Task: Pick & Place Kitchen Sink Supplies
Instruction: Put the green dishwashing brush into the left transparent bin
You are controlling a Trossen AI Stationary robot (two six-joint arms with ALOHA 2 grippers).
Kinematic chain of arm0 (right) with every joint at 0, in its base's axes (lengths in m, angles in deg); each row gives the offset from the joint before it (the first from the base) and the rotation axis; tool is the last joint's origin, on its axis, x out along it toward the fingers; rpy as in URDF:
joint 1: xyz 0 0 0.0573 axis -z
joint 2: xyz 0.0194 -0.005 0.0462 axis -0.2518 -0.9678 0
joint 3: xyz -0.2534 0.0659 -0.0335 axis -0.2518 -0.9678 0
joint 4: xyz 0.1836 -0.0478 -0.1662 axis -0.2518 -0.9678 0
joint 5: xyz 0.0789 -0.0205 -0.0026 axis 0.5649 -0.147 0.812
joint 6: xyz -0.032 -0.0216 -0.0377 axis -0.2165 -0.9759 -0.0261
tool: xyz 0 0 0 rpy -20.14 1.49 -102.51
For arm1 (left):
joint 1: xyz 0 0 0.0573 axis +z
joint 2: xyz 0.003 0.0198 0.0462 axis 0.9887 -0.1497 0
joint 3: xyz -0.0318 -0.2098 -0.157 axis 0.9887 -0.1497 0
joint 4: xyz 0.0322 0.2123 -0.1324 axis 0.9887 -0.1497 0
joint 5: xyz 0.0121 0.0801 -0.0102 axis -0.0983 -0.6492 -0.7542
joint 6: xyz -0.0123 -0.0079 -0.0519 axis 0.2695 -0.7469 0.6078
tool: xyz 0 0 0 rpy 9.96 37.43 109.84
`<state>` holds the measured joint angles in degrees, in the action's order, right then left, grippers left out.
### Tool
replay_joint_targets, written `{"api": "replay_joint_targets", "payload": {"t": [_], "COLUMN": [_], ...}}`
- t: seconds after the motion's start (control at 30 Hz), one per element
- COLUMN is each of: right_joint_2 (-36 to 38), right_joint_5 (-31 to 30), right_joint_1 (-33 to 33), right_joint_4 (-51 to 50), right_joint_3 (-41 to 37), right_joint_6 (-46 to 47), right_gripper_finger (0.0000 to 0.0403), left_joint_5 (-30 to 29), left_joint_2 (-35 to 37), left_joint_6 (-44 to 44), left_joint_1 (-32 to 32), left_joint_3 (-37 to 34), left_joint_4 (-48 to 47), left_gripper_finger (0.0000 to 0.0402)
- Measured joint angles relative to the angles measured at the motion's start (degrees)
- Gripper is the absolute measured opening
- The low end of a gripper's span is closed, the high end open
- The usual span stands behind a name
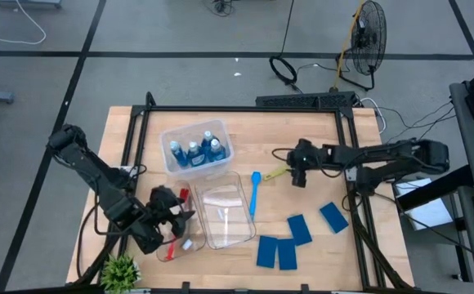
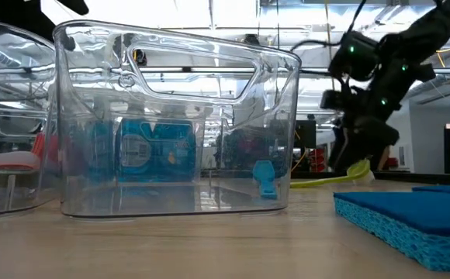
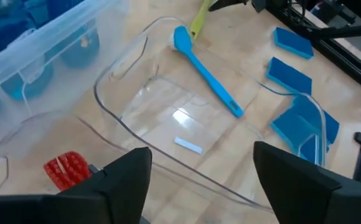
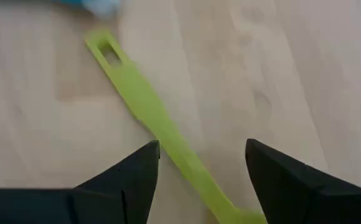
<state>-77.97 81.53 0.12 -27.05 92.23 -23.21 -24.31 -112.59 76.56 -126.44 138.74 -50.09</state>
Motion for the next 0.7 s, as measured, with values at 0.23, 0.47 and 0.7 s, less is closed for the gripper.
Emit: {"api": "replay_joint_targets", "payload": {"t": [0.23,0.47,0.7], "right_joint_2": [0.00,0.13,0.09], "right_joint_5": [1.27,7.10,4.90], "right_joint_1": [5.09,7.03,6.92], "right_joint_4": [0.18,0.87,0.20], "right_joint_3": [-3.17,-5.79,-6.22], "right_joint_6": [-6.60,-4.26,-1.00], "right_gripper_finger": [0.0228,0.0213,0.0124], "left_joint_5": [0.02,0.04,0.07], "left_joint_2": [0.00,0.00,0.00], "left_joint_6": [-2.96,-3.96,-4.16], "left_joint_1": [1.51,2.13,2.13], "left_joint_3": [0.00,0.00,0.00], "left_joint_4": [0.07,0.07,0.08], "left_gripper_finger": [0.0280,0.0276,0.0277]}}
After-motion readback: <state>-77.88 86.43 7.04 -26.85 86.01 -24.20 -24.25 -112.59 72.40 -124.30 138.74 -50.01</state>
